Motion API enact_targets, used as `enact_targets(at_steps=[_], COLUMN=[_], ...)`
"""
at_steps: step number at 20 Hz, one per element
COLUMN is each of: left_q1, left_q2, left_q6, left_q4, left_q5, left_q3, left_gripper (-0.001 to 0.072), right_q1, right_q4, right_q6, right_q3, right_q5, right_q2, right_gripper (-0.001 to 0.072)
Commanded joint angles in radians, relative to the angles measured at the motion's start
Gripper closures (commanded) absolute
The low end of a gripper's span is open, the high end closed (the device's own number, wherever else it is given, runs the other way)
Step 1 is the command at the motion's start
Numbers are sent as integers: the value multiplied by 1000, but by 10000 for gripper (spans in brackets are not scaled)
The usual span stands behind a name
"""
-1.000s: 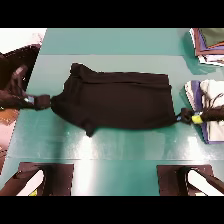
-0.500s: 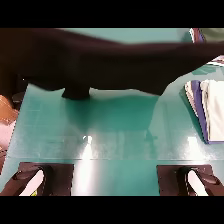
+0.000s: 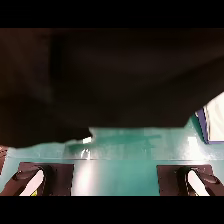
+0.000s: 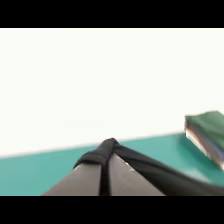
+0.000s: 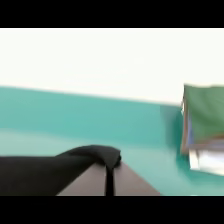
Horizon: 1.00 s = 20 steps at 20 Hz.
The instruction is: Fold the shirts.
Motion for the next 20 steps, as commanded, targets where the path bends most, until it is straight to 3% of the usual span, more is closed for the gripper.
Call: enact_targets(at_steps=[1,4,9,11,13,16,20], left_q1=[1,0,-13,-53,-95,-104,-95], left_q2=[-19,-101,-379,-514,-618,-749,-819], left_q6=[-4,19,53,116,179,167,154], left_q4=[2,2,2,1,2,6,18], left_q5=[-44,-56,-48,0,146,316,333], left_q3=[-201,-430,-629,-630,-628,-528,-401], left_gripper=[684,684,683,683,683,684,683], right_q1=[0,23,72,87,96,96,96], right_q4=[-23,-25,-25,-21,-20,-14,-17], right_q6=[14,46,48,48,48,48,48], right_q3=[68,3,-233,-287,-283,-168,11], right_q5=[193,286,207,119,23,-77,-89], right_q2=[-148,-309,-551,-662,-754,-878,-948], right_gripper=[693,693,693,693,693,693,693])
